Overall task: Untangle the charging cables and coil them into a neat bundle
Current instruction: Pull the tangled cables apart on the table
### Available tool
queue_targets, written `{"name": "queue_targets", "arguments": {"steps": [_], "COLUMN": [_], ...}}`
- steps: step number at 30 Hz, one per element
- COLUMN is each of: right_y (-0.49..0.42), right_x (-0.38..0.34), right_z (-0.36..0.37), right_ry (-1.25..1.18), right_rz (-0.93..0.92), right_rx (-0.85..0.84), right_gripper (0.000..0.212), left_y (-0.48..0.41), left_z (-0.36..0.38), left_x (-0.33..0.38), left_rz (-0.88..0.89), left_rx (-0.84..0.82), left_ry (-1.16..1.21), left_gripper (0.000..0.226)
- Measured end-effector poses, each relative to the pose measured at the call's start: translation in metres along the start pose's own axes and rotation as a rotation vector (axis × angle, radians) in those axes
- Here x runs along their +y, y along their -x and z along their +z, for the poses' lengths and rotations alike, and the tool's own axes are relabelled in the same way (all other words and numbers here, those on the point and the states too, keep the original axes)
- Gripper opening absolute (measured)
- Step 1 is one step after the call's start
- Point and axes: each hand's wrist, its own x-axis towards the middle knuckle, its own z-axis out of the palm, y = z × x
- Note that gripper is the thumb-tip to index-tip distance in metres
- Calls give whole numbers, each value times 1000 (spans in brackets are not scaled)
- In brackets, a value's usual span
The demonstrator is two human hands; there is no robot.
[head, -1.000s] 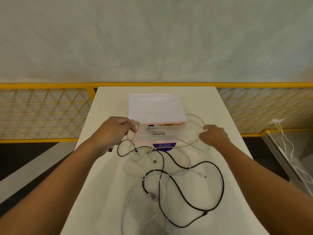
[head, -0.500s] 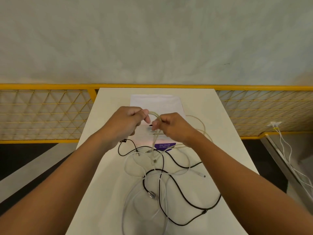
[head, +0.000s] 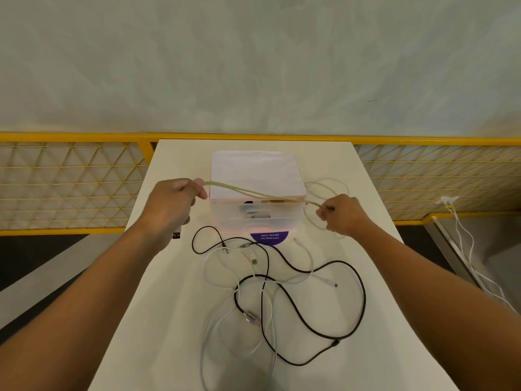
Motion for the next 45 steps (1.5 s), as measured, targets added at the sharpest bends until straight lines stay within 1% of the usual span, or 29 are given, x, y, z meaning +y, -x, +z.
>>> {"name": "queue_targets", "arguments": {"steps": [2,4,6,8,10,13,15,18,21,22,23,26,27,29,32,35,38,42,45], "right_y": [-5,-9,-11,-12,-12,-6,2,9,15,17,20,36,44,59,78,81,75,69,68], "right_x": [14,19,18,19,26,38,43,51,55,55,53,39,32,17,-2,-16,-32,-45,-49], "right_z": [2,3,3,6,13,27,34,42,46,47,48,59,64,80,109,134,150,165,174], "right_ry": [-59,-97,-114,-117,-90,-33,-45,-47,-46,-61,-61,-26,-34,-26,32,58,104,224,344], "right_rz": [70,113,104,114,139,175,196,181,158,146,109,-53,-96,-181,-276,-284,-235,-177,-191], "right_rx": [66,176,286,326,280,120,22,-74,-232,-244,-214,-52,-30,-51,-156,-173,-149,-165,-193], "right_gripper": [23,27,31,32,31,25,29,38,44,43,39,25,22,16,16,17,18,21,16], "left_y": [-2,-2,-1,0,2,8,11,13,13,13,13,14,14,15,17,19,22,26,29], "left_z": [-2,-1,1,4,8,14,19,24,27,28,28,29,29,29,28,28,28,25,23], "left_x": [-5,-10,-16,-22,-29,-37,-41,-43,-43,-42,-41,-37,-36,-34,-33,-36,-40,-46,-49], "left_rz": [-19,-37,-52,-58,-63,-90,-121,-167,-171,-163,-151,-116,-108,-108,-128,-99,-75,-96,-100], "left_rx": [13,16,11,-15,-73,-164,-199,-246,-263,-274,-288,-311,-313,-317,-329,-329,-317,-329,-334], "left_ry": [-7,-3,-4,-27,-78,-104,-106,-86,-55,-38,-20,10,9,9,12,2,-10,17,5], "left_gripper": [35,35,35,35,36,36,35,31,29,29,29,27,27,27,26,27,28,27,24]}}
